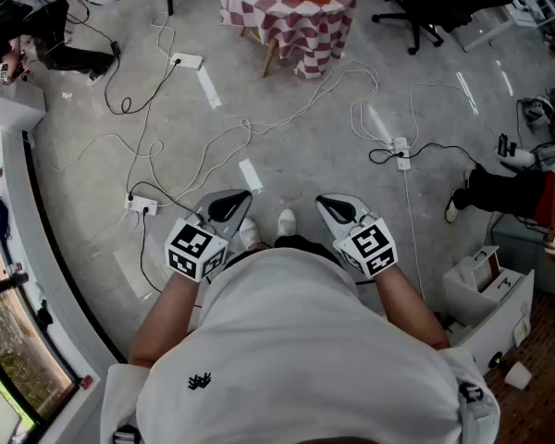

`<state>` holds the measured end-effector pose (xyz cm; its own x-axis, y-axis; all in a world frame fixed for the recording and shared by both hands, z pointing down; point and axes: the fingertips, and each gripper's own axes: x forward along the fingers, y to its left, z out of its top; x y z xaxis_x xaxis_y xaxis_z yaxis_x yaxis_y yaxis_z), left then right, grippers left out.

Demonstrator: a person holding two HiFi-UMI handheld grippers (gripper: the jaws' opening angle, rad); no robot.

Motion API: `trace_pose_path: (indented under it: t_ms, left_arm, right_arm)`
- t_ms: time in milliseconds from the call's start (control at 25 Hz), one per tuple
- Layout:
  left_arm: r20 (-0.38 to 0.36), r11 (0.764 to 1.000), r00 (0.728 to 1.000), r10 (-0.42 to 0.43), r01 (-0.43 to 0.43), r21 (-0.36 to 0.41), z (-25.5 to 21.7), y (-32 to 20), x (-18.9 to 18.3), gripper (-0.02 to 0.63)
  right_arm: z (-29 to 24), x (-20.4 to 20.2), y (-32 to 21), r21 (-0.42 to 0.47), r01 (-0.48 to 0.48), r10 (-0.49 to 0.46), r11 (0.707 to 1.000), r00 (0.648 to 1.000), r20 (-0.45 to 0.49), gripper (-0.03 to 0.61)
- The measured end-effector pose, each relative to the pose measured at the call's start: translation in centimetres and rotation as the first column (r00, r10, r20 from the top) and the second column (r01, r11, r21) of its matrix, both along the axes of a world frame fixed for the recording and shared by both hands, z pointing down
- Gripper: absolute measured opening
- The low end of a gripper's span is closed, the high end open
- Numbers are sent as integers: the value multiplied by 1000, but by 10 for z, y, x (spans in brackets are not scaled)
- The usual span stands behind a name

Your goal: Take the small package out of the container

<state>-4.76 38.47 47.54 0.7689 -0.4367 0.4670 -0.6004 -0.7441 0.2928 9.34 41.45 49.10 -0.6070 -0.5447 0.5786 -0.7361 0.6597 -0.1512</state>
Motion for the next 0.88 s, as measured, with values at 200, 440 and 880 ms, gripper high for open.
trace_pose_path:
  t_ms: [200,440,880]
  left_arm:
    - [-15,999,1000,-8,9,39,-13,-32,45,55]
    - [22,998,1000,-16,15,64,-9,-57,70,55]
    - [-2,995,997,81,-81,60,1,-181,74,66]
  right_arm:
    - [2,38,-35,38,6,-6,999,1000,3,0]
    - [24,55,-65,28,30,-31,999,999,34,0]
    - [24,51,-197,30,-91,90,995,995,42,22]
